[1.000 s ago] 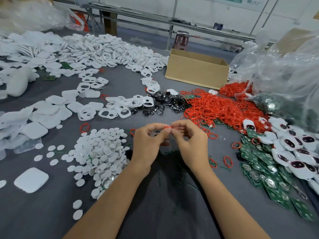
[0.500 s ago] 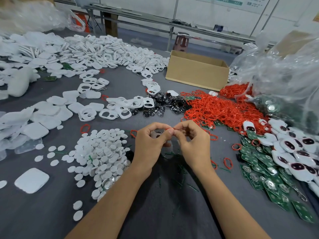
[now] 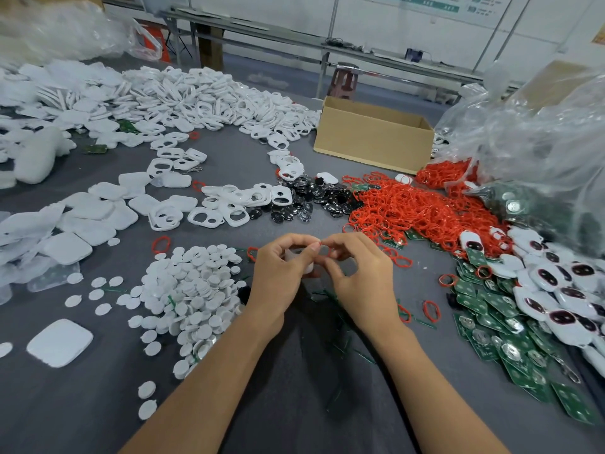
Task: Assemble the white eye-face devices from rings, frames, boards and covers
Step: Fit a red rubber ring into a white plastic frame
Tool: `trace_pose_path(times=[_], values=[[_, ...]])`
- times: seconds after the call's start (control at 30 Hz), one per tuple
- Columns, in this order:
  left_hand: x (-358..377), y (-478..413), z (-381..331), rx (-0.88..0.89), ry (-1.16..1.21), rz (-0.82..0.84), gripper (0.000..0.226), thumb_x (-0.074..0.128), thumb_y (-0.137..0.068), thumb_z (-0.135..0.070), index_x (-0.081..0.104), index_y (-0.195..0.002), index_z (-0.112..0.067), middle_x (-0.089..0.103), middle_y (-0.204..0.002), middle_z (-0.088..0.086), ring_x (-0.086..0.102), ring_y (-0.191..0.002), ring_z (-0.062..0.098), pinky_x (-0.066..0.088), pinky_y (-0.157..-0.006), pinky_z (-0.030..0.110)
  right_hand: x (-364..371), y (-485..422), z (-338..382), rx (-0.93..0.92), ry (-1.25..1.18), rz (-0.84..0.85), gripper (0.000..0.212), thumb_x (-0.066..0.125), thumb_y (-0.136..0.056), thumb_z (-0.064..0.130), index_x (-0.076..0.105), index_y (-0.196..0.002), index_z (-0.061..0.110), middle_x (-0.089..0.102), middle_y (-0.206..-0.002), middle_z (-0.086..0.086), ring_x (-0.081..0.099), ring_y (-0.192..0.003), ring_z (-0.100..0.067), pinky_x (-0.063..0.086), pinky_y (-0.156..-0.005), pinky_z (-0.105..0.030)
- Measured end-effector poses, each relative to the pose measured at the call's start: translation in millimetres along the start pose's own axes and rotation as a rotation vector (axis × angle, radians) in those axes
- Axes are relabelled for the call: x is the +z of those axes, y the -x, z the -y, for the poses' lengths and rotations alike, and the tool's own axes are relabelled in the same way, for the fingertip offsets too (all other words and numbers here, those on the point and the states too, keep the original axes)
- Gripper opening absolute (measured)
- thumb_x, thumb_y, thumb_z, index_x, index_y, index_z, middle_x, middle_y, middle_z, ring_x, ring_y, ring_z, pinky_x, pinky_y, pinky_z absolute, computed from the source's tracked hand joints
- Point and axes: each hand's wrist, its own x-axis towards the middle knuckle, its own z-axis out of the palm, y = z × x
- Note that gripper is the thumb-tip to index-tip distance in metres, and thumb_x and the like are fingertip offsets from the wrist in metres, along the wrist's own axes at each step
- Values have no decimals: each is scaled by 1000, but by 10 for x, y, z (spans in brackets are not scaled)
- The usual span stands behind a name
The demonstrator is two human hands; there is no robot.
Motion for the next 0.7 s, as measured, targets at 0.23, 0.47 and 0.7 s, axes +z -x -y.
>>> trace_pose_path(times=[0.23,0.47,0.7], values=[[0,-6,4,-99,16,134,29,55,-91,8,73,-93,-14,70,-91,8,62,-77,15,55,-66,24,-58,-5,-76,46,-3,25,22,80,-71,2,68,-89,8,63,-76,2,59,-68,-7,49,-70,-21],[7,-5,28,-88,13,204,49,53,-93,7,58,-126,-28,70,-107,10,62,-93,15,51,-90,33,-68,-10,-55,110,-44,-2,16,76,-77,6,68,-90,7,69,-80,0,62,-70,-9,51,-71,-23],[25,10,19,-145,9,139,37,59,-89,9,55,-123,-5,68,-111,18,65,-98,27,53,-91,40,-101,-23,-62,-11,7,80,22,76,-75,5,71,-95,11,61,-85,9,52,-75,-4,46,-74,-20]])
